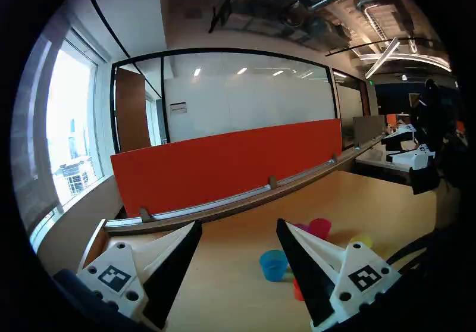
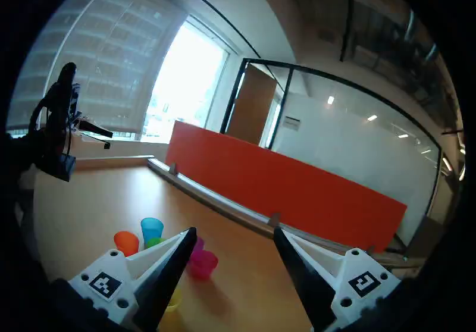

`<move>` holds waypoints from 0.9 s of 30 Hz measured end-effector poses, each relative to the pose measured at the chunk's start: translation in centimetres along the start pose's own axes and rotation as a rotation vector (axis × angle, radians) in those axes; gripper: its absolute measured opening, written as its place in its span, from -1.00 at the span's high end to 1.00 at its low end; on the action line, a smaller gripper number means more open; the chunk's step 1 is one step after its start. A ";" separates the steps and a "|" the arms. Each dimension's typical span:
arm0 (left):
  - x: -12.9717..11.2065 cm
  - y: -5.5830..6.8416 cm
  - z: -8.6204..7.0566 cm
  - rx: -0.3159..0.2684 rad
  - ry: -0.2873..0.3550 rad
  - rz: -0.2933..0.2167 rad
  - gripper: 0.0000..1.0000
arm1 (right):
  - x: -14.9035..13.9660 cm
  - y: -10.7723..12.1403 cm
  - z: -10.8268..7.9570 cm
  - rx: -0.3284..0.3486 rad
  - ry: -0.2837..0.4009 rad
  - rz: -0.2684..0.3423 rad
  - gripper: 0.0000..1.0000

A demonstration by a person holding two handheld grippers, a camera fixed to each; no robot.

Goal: Pour water

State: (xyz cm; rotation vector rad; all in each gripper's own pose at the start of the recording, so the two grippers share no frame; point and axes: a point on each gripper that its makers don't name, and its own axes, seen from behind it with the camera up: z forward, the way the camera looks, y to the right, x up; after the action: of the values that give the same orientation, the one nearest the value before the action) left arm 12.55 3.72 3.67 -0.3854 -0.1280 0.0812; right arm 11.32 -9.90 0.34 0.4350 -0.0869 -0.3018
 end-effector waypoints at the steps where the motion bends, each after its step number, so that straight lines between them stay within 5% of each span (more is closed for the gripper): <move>1: 0.1 0.1 0.1 -0.006 -0.001 0.002 -0.85 | 0.0 -0.1 0.1 0.005 -0.002 0.000 -1.00; 27: -1.3 2.3 3.3 -0.170 -0.103 0.075 -0.85 | -0.2 -3.6 2.5 0.203 -0.103 -0.012 -1.00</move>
State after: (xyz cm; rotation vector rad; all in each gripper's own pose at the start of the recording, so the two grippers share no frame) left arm 10.67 6.91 5.71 -0.5561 -0.2235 0.1647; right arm 9.74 -13.94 1.06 0.6215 -0.2168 -0.3288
